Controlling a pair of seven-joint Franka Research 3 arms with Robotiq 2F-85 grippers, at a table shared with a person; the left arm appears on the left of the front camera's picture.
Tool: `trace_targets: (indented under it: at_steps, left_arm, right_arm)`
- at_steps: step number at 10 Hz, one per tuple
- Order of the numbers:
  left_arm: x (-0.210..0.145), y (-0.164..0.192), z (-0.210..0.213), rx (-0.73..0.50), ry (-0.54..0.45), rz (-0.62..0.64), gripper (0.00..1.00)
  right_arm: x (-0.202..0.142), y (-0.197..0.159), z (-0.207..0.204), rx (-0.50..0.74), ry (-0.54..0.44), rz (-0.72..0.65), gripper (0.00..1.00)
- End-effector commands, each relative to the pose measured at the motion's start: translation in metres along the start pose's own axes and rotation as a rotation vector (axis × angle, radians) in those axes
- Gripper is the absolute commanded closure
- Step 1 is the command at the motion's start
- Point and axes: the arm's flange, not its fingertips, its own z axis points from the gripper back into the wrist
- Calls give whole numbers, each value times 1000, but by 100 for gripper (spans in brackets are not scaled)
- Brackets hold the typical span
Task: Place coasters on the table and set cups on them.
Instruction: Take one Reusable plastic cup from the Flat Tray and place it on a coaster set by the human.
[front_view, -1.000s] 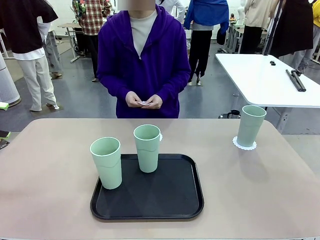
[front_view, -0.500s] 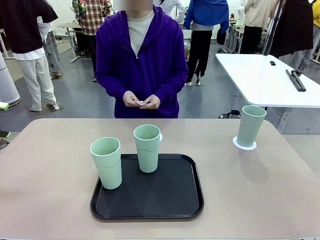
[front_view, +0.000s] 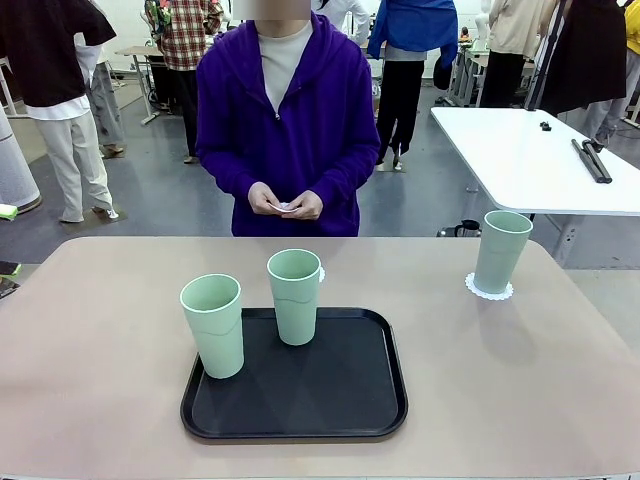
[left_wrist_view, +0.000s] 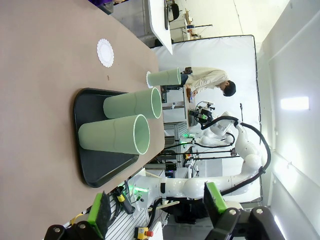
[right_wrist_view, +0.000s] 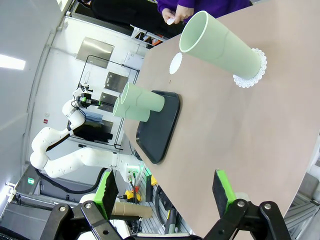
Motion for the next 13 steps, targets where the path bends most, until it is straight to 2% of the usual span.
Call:
trace_targets:
  at_steps: [1, 9, 10, 11, 13]
  left_arm:
    - [0, 1, 2, -17, -4, -13, 0]
    - [0, 1, 2, -17, -4, -13, 0]
    - [0, 1, 2, -17, -4, -13, 0]
    - [0, 1, 2, -17, -4, -13, 0]
    - [0, 1, 2, -17, -4, -13, 0]
  right_arm:
    - [1, 0, 0, -5, -1, -4, 0]
    - [0, 0, 0, 0, 0, 0, 0]
    - [7, 9, 1, 15, 21, 74, 0]
    - [25, 29, -4, -19, 123, 176, 0]
    - [72, 89, -13, -156, 215, 303, 0]
